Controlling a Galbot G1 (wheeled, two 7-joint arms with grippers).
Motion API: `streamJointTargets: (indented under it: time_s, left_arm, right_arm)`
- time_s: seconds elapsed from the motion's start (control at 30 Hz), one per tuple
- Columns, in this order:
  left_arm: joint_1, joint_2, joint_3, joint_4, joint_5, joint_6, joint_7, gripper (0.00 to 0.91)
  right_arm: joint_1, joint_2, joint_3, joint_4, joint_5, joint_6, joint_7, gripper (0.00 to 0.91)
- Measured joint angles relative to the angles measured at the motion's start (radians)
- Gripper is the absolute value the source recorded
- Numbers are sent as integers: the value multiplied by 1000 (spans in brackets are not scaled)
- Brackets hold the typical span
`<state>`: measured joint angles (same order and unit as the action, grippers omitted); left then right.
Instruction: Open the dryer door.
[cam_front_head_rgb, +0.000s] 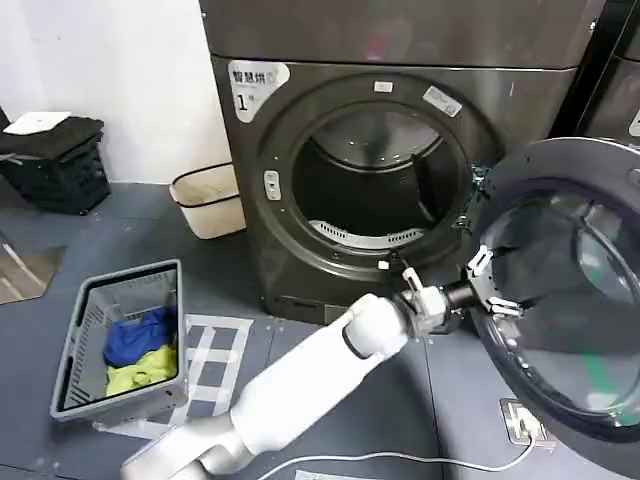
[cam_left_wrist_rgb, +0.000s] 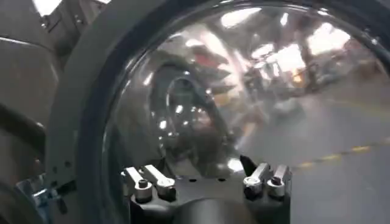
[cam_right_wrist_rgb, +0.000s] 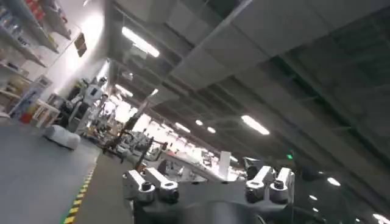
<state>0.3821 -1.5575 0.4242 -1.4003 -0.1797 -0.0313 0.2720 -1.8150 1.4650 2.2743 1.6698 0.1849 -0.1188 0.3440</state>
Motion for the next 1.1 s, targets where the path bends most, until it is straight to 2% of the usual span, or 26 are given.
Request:
streamJointTargets:
  time_s: [0.37,0.57,0.7,0.87,1.1]
  left_arm:
    - [15,-16,-32,-7,49,80,-78,907]
    - [40,5,-54,-53,55,144,-45,907]
    - [83,50,-60,-142,29,174,0,907]
    - [156,150,-87,-287,-44,203,-3,907]
    - [265,313,-166,-464,-134,203,-13,907]
  right_arm:
    - [-8,-2,13,11,3,-15,-2,907]
    - [-16,-10,23,-13,2,-20,1,907]
    - [-15,-18,17,-30,3,-19,0,907]
    - [-8,-38,12,-52,11,-40,2,907]
    - [-17,-51,0,-77,42,-5,-4,907]
